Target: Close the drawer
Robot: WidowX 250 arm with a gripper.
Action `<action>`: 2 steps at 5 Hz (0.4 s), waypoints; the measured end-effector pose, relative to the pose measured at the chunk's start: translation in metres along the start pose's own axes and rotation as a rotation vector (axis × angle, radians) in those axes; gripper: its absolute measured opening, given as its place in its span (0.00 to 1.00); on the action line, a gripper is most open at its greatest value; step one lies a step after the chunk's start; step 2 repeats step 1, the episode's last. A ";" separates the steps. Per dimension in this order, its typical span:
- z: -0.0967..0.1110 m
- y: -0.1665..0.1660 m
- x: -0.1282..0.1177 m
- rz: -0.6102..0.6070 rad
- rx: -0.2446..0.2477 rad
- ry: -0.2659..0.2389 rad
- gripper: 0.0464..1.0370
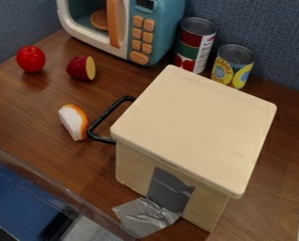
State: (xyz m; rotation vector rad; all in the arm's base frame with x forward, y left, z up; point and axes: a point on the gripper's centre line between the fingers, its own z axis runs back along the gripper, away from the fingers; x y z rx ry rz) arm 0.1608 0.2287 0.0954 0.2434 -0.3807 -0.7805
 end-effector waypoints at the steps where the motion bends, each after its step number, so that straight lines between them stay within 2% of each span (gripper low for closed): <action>1: 0.042 0.003 0.003 0.315 -0.058 -0.073 0.96; 2: 0.042 0.003 0.003 0.315 -0.058 -0.073 0.96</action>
